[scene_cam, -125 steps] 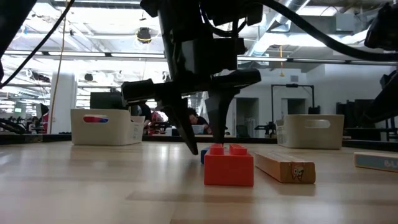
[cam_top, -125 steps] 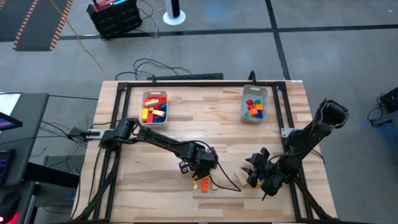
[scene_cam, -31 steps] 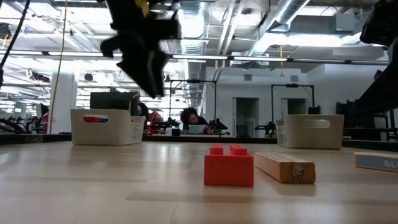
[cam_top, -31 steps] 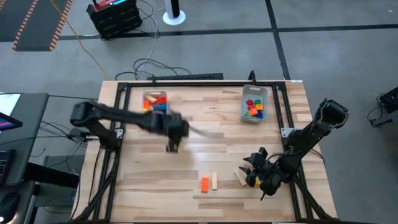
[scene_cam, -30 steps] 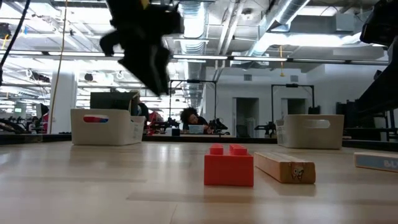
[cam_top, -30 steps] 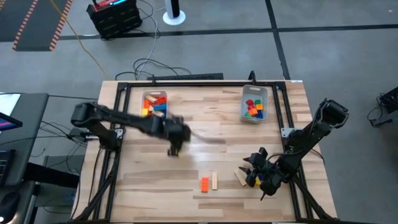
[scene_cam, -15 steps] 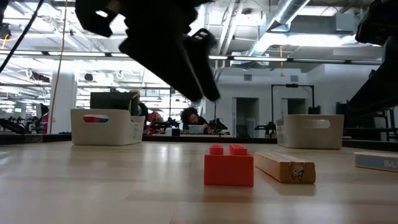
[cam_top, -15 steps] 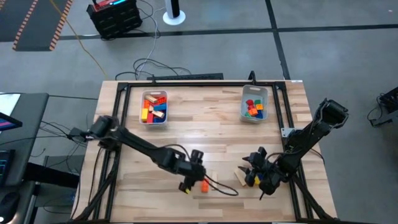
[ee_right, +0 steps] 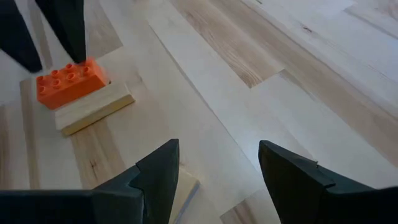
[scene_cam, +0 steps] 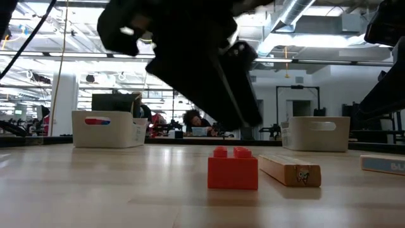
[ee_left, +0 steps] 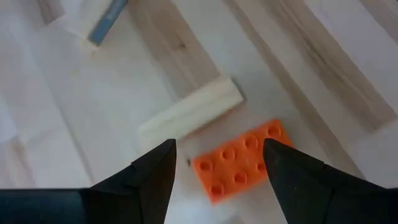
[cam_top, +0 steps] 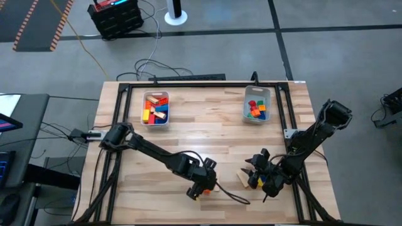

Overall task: Sort blocks by size
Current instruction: Put the large orange game piece into the white bin

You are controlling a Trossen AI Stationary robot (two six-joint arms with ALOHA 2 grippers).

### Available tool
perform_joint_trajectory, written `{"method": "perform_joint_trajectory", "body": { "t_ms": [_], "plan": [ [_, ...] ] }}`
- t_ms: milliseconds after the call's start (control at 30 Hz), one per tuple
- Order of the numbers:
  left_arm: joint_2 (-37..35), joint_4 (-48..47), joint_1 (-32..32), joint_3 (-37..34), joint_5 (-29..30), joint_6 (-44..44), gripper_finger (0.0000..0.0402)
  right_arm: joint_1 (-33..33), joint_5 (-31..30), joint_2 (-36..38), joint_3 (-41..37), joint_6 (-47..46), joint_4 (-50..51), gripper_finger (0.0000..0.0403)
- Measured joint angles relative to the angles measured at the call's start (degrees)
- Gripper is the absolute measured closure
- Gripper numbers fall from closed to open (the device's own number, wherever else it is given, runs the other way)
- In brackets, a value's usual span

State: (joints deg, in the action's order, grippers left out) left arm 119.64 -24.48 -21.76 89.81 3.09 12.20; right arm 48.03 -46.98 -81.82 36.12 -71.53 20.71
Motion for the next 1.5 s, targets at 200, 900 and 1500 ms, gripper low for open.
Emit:
{"method": "perform_joint_trajectory", "body": {
  "t_ms": [200, 900, 1500],
  "plan": [
    [1.13, -1.70, 0.42, -0.20, 2.66, -0.93, 0.0166, -0.07, 0.20, -0.02, 0.00, 0.00, -0.16, 0.0154],
    [-7.18, -23.91, 5.75, -0.31, 16.70, 18.53, 0.0166, -0.07, 0.18, -0.02, 0.00, 0.00, -0.28, 0.0154],
    [-2.10, -20.68, 3.48, -0.29, 16.86, 50.57, 0.0190, -0.07, 0.11, -0.02, 0.00, 0.17, 0.01, 0.0154]
  ]
}}
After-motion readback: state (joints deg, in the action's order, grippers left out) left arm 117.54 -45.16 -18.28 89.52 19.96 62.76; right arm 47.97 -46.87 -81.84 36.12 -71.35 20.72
